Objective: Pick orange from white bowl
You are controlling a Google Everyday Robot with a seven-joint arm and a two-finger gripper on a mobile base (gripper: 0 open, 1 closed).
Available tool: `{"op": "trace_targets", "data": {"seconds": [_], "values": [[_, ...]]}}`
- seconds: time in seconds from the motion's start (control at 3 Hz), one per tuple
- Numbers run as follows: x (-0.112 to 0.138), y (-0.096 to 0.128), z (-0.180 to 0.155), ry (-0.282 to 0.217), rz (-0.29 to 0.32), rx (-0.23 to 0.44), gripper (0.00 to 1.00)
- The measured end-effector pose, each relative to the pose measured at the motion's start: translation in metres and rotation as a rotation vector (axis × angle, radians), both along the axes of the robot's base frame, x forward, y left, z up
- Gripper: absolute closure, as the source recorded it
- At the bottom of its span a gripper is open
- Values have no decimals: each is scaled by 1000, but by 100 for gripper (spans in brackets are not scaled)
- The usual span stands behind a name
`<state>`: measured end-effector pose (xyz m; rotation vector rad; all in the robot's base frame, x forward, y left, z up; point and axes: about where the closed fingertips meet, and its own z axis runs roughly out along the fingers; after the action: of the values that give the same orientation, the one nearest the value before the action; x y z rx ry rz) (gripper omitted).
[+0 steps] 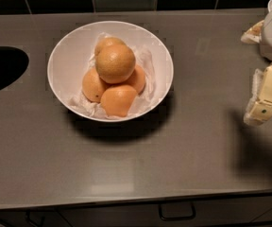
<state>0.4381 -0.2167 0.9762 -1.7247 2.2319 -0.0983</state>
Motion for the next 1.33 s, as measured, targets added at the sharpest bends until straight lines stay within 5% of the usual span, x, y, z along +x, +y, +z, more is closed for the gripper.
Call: {"op": "trace_targets", "data": {"seconds": [0.33,0.67,1.0,1.33], "values": [[0,0,0,0,0,0,0],[15,46,10,-9,98,-61,0],[40,124,25,-53,264,-110,0],[41,124,25,-53,264,-110,0]]}}
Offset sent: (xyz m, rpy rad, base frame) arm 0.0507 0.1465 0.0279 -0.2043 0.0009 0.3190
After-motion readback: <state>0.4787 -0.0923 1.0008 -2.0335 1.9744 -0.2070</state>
